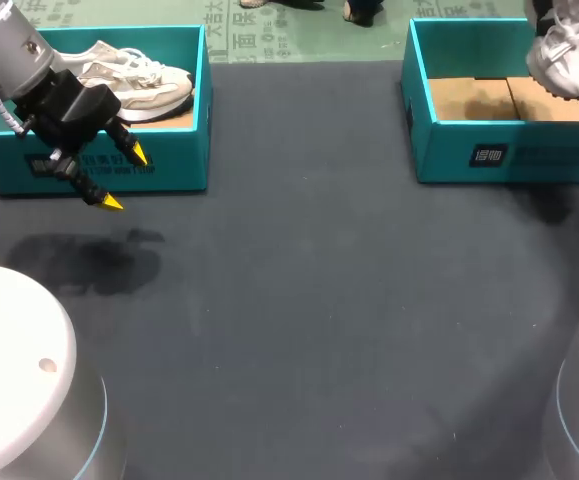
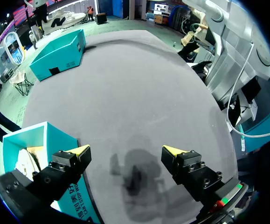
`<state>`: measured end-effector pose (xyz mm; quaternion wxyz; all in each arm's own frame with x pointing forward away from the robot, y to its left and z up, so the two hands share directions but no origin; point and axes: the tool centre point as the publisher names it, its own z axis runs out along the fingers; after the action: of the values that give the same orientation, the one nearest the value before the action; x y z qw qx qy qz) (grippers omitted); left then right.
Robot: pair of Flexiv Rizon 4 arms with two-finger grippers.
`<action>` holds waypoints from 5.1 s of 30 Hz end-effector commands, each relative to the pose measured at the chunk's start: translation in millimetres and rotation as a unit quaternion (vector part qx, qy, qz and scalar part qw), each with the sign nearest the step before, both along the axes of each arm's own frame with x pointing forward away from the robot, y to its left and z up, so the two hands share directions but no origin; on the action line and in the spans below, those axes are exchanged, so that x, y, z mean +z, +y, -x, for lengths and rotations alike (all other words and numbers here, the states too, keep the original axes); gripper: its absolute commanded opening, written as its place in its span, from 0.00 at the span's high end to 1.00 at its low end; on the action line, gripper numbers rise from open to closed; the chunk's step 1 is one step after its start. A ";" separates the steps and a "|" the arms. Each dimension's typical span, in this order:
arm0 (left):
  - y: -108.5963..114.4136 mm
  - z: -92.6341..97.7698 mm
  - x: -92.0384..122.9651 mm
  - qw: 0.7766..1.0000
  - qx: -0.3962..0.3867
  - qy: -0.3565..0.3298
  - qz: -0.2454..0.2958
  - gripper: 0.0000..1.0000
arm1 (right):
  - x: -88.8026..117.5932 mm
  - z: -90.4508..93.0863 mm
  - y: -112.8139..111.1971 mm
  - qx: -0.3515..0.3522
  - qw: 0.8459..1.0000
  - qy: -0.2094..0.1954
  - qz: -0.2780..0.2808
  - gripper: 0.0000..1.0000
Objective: Take the shoe out of the shoebox, open the shoe tongue, remove and reinsert the insole, then place the shoe into the shoebox
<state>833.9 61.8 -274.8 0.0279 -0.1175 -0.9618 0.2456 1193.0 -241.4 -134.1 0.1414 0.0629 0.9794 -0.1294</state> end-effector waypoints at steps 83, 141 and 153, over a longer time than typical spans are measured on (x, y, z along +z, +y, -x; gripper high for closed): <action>0.1 0.1 0.2 1.000 0.000 0.000 -0.001 0.00 | -107.8 145.2 -106.3 -0.665 0.697 -0.195 -0.185 1.00; 0.1 0.1 0.2 1.000 0.000 0.000 -0.001 0.00 | -214.5 156.2 -105.8 -0.702 0.689 -0.096 -0.151 1.00; 0.1 0.1 0.2 1.000 0.000 0.000 -0.001 0.00 | -223.2 161.0 -100.3 -0.705 0.690 -0.077 -0.146 1.00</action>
<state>834.0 61.9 -274.8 0.0279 -0.1175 -0.9618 0.2456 1029.6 -343.2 -356.5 0.0735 0.7645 0.6392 -0.0392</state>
